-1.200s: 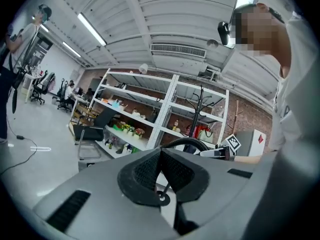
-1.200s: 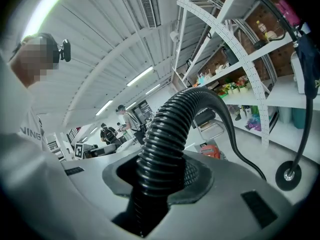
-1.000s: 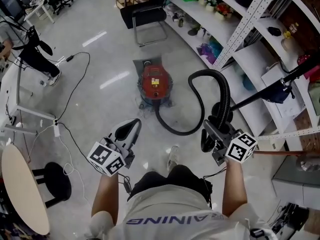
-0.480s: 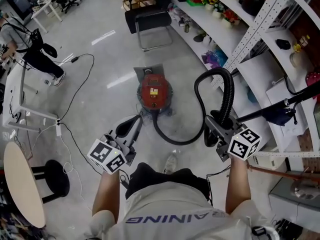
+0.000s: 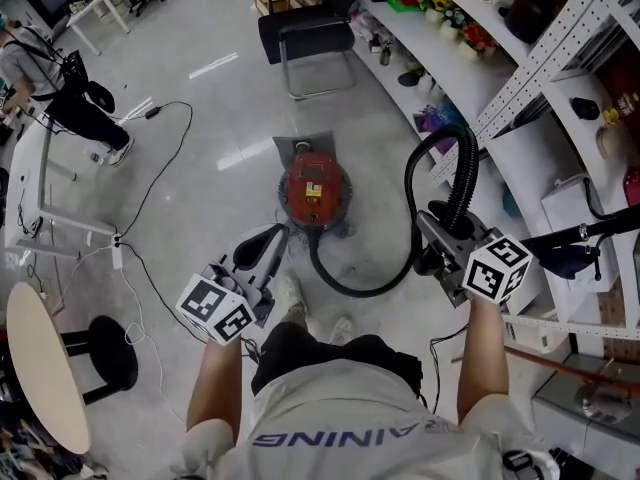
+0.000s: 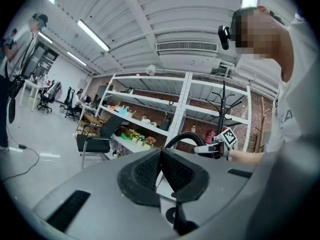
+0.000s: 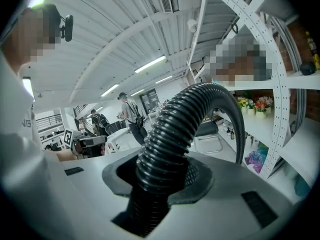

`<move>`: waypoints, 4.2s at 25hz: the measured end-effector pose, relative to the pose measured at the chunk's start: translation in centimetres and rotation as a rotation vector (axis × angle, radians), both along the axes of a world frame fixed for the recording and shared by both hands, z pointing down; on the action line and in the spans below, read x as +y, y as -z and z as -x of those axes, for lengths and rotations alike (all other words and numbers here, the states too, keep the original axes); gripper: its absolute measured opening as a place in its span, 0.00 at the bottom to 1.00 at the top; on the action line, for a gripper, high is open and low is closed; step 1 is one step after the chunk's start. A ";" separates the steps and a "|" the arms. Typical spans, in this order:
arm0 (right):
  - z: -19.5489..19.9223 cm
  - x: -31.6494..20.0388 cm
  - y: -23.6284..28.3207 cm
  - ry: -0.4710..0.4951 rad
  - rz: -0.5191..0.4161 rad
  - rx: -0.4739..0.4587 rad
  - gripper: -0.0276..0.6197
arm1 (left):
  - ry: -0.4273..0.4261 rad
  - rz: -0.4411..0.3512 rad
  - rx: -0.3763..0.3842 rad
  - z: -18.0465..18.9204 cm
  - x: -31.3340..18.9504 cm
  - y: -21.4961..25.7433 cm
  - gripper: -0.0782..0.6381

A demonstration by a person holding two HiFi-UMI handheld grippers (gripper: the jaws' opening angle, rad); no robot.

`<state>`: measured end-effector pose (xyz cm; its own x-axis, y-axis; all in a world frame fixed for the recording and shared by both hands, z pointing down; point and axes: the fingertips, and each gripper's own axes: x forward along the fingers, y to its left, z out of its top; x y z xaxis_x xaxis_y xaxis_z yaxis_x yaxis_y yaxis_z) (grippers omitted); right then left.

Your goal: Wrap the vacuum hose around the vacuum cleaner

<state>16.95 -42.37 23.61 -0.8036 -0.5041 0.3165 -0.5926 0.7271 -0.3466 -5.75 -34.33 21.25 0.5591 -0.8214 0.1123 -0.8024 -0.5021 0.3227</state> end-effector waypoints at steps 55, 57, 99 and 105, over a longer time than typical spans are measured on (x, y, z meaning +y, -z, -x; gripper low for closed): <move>50.2 -33.7 -4.0 0.563 -0.120 0.222 0.26 | 0.320 0.103 0.023 33.1 -18.1 -4.7 0.13; 52.1 -33.0 -4.1 0.594 -0.127 0.231 0.26 | 0.336 0.110 0.024 34.0 -17.3 -5.0 0.13; 38.0 16.0 -21.2 0.938 0.252 0.357 0.26 | 0.307 0.094 -0.019 26.7 -1.4 -5.6 0.13; 32.6 19.6 -22.4 0.882 0.265 0.351 0.25 | 0.283 0.077 -0.031 20.4 3.4 -4.0 0.13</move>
<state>-15.63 -22.74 46.02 -0.6961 0.3524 0.6255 0.0239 0.8821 -0.4704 -26.17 -30.88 25.25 0.3041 -0.9327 0.1938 -0.9171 -0.2316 0.3243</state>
